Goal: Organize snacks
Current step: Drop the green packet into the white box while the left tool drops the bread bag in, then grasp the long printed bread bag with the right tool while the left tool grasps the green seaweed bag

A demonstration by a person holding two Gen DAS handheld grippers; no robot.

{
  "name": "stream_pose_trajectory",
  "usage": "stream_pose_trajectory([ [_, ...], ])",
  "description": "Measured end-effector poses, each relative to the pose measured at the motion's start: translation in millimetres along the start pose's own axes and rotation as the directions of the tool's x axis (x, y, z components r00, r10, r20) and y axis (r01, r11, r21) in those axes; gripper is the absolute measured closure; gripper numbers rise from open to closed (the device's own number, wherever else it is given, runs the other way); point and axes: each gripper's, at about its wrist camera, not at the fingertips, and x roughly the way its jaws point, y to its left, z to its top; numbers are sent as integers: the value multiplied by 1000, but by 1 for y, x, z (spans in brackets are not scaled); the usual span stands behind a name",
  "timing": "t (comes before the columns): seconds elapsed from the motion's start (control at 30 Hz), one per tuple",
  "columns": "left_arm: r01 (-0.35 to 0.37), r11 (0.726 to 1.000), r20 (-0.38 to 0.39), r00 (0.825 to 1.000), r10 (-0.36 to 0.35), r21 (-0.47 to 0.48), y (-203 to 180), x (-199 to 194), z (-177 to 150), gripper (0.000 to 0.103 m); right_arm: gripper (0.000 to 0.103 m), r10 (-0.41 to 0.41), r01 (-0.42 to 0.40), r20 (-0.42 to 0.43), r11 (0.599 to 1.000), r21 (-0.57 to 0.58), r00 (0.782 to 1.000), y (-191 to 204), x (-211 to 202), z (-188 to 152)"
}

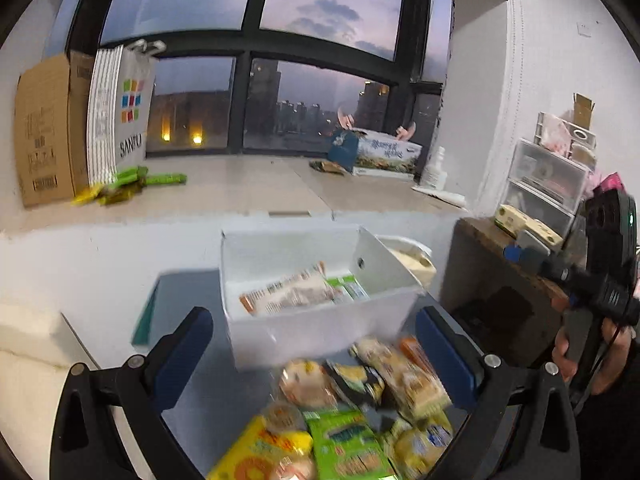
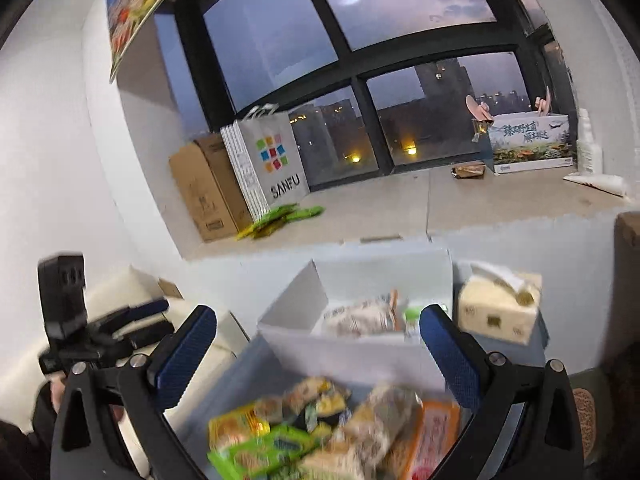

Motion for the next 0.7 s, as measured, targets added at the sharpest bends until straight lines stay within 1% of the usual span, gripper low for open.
stream_pose_trajectory([
  [0.03, 6, 1000, -6, 1000, -6, -7, -1, -3, -7, 0, 0, -14, 14, -5, 1000, -3, 1000, 3, -5, -10],
  [0.13, 9, 1000, -23, 1000, -9, -29, -3, -10, -28, 0, 0, -12, 12, -21, 1000, -3, 1000, 7, -21, -41],
  [0.17, 9, 1000, -28, 1000, -10, -25, -4, -10, -33, 0, 0, -31, 31, -32, 1000, -6, 999, 8, -25, -53],
  [0.2, 2, 1000, -43, 999, -2, -4, -7, -11, -41, 0, 0, -47, 47, -44, 999, -10, 998, 8, -28, -60],
  [0.27, -41, 999, -67, 997, 42, 25, -10, -11, -51, 0, 0, -105, 104, -75, 995, -14, 992, 8, -34, -79],
  [0.3, -55, 998, -71, 996, 57, 26, -11, -13, -53, 0, 0, -110, 109, -84, 994, -11, 990, 6, -37, -84],
  [0.33, -54, 998, -69, 996, 55, 22, -11, -15, -55, 0, 0, -109, 109, -101, 994, -7, 989, 4, -40, -91],
  [0.4, -30, 1000, -63, 998, 29, -10, -9, -20, -58, 0, 0, -125, 124, -128, 992, -12, 984, -2, -43, -97],
  [0.47, -25, 999, -58, 998, 23, -32, -8, -25, -60, 0, 0, -157, 155, -136, 988, -22, 978, -8, -45, -99],
  [0.63, -57, 997, -43, 998, 55, -45, -8, -32, -60, 0, 0, -166, 171, -144, 985, 20, 976, -19, -44, -101],
  [0.7, -60, 997, -44, 997, 58, -47, -9, -33, -61, 0, 0, -182, 189, -162, 982, 27, 970, -21, -38, -105],
])
